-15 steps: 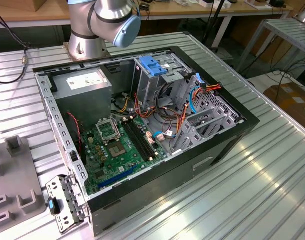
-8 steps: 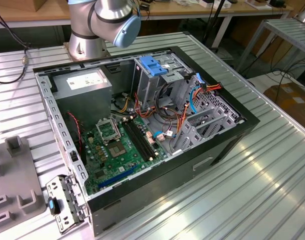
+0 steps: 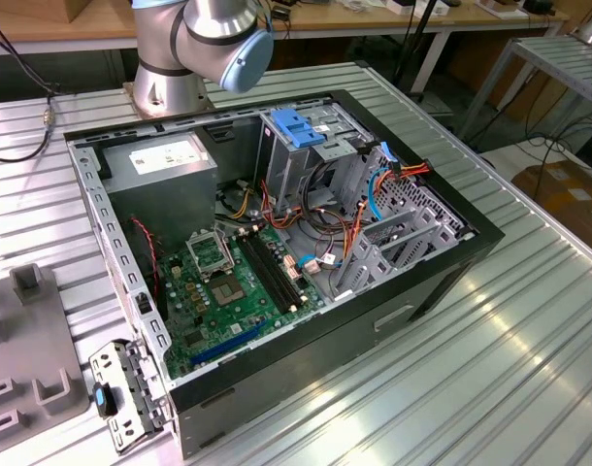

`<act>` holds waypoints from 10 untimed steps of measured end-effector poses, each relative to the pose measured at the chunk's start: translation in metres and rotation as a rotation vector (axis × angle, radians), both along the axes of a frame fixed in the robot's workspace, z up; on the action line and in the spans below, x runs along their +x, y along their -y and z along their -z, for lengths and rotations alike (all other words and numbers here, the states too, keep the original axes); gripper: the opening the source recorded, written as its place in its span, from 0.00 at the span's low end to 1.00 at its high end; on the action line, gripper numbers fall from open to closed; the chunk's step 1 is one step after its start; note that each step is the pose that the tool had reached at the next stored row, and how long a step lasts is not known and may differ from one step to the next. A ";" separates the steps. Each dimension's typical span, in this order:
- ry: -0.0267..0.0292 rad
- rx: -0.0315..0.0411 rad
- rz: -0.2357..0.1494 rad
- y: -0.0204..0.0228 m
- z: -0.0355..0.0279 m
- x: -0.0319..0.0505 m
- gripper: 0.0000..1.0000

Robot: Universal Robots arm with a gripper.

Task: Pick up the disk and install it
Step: 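Pick up the disk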

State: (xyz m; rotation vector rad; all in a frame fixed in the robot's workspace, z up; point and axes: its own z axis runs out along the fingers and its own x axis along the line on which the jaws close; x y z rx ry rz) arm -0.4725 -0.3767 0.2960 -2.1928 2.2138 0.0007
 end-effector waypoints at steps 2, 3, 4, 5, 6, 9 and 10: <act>0.0001 0.0000 0.000 0.0000 -0.0004 0.0000 0.37; 0.0000 0.0000 0.000 0.0000 -0.0006 0.0000 0.37; -0.0002 -0.0001 0.000 0.0000 -0.0011 0.0000 0.37; -0.0002 0.0000 0.000 0.0000 -0.0014 0.0000 0.37; -0.0001 0.0000 0.000 0.0000 -0.0018 0.0000 0.37; -0.0001 0.0000 0.000 0.0000 -0.0030 0.0000 0.37; -0.0001 0.0000 0.000 0.0000 -0.0034 0.0000 0.37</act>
